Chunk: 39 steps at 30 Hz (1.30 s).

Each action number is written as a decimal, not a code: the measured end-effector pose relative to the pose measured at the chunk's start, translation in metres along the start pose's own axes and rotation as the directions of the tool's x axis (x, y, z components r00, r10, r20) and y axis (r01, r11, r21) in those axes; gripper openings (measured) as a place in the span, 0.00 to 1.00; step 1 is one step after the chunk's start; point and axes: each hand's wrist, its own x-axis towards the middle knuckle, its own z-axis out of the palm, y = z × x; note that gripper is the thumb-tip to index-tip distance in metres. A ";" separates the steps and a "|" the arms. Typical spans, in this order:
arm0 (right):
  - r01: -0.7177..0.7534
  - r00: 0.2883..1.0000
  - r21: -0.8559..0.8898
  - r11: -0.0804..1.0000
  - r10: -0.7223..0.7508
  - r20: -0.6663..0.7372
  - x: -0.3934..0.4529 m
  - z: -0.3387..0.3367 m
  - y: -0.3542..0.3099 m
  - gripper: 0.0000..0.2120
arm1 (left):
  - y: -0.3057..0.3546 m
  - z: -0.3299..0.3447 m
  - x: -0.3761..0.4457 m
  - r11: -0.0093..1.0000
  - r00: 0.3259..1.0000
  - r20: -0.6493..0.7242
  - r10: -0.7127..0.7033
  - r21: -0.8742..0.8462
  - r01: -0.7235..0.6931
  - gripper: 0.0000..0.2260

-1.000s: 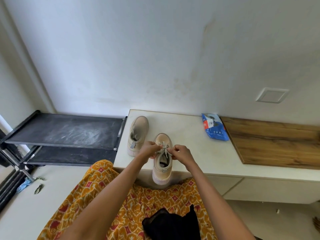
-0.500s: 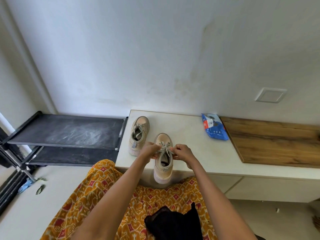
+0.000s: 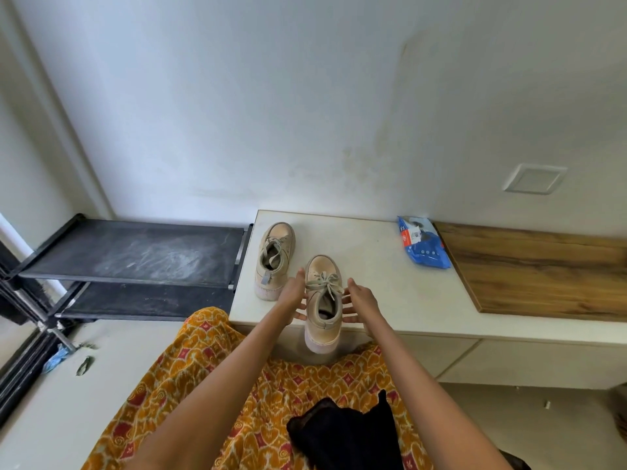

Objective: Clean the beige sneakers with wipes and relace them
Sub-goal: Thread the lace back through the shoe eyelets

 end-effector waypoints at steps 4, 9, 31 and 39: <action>-0.001 0.999 0.100 0.995 0.006 -0.050 0.013 0.002 -0.006 0.16 | 0.002 0.004 0.012 0.987 1.000 -0.019 0.021 -0.160 -0.024 0.26; 0.037 0.996 0.229 0.973 -0.017 -0.092 0.045 0.003 -0.021 0.13 | 0.010 0.014 0.027 0.873 0.995 -0.021 0.095 -0.479 -0.093 0.16; 0.085 0.976 0.210 0.974 -0.040 -0.212 0.109 0.019 -0.054 0.18 | 0.051 0.040 0.107 0.927 0.976 -0.045 0.211 -0.306 -0.215 0.24; 0.429 0.756 -0.035 0.902 -0.381 -0.532 0.093 0.042 -0.060 0.09 | 0.063 0.010 0.091 0.865 0.819 -0.276 0.502 0.166 -0.474 0.11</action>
